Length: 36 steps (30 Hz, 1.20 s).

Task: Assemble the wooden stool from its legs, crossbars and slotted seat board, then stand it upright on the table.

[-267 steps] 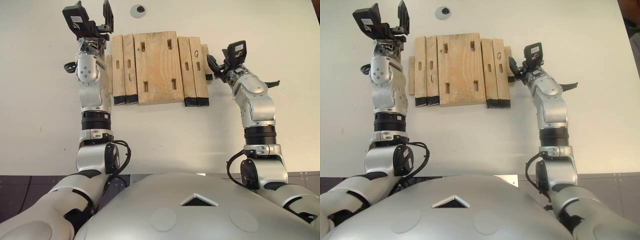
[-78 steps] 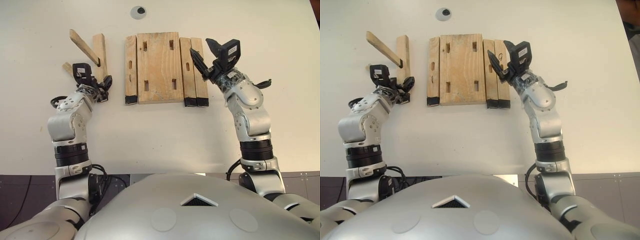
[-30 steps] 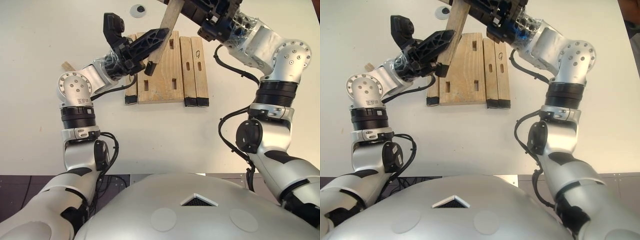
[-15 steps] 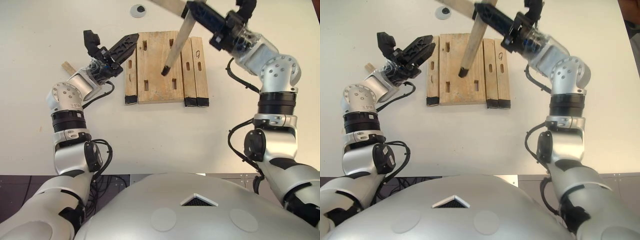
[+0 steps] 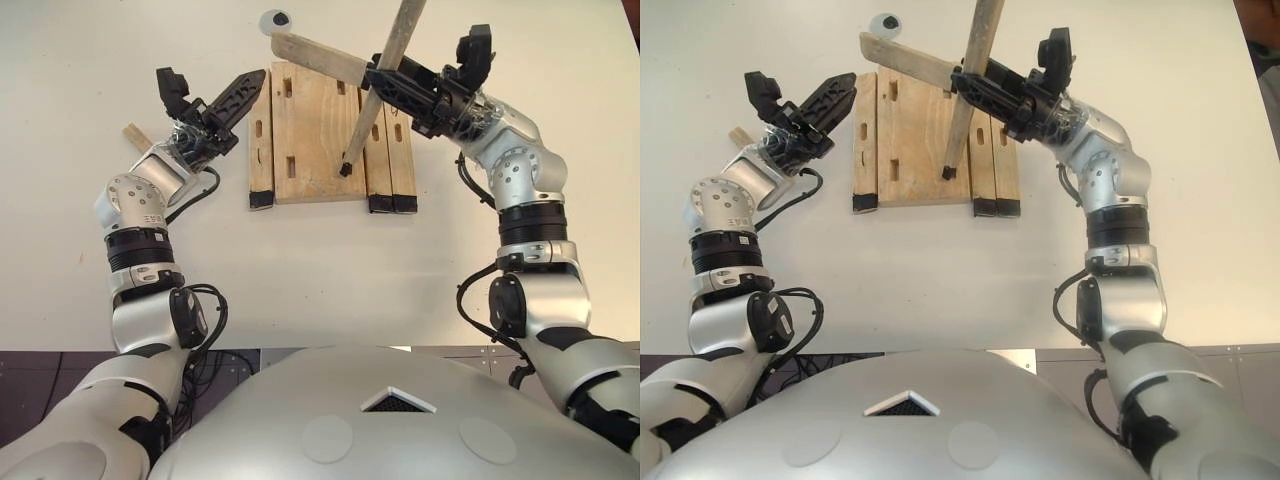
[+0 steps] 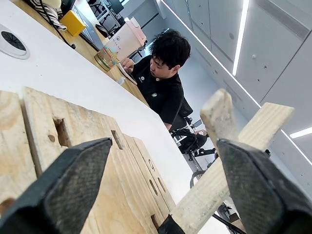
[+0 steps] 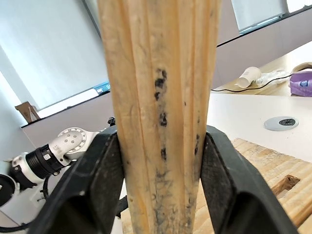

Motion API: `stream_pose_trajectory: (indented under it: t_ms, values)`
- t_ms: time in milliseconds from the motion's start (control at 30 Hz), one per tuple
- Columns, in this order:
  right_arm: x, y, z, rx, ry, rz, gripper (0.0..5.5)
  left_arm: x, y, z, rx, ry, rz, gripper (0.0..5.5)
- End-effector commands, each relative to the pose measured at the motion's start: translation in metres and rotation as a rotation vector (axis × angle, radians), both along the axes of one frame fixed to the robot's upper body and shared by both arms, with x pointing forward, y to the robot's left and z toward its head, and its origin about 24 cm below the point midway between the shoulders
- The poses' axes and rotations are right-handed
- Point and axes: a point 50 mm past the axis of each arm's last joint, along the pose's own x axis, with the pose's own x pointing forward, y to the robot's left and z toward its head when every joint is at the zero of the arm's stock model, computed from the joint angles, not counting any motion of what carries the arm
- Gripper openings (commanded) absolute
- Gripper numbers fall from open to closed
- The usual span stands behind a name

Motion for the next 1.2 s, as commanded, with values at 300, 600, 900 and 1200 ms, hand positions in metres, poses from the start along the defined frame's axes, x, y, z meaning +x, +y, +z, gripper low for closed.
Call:
stream_pose_trajectory:
  t_ms: [300,600,900,1200]
  values:
    - [0.009,-0.009,0.011,-0.334,-0.191,0.179,2.05,-0.002,-0.001,-0.002,0.008,0.006,0.008,3.94]
    - [0.018,-0.015,0.021,-0.383,-0.256,0.19,2.05,-0.004,-0.002,-0.004,0.004,0.005,0.012,3.94]
    - [0.014,-0.015,0.004,-0.462,-0.215,0.265,2.05,-0.005,-0.003,-0.006,0.008,0.015,0.01,3.94]
    - [0.015,-0.012,-0.022,-0.664,-0.111,0.367,2.05,-0.003,0.002,-0.005,-0.034,0.024,0.064,3.94]
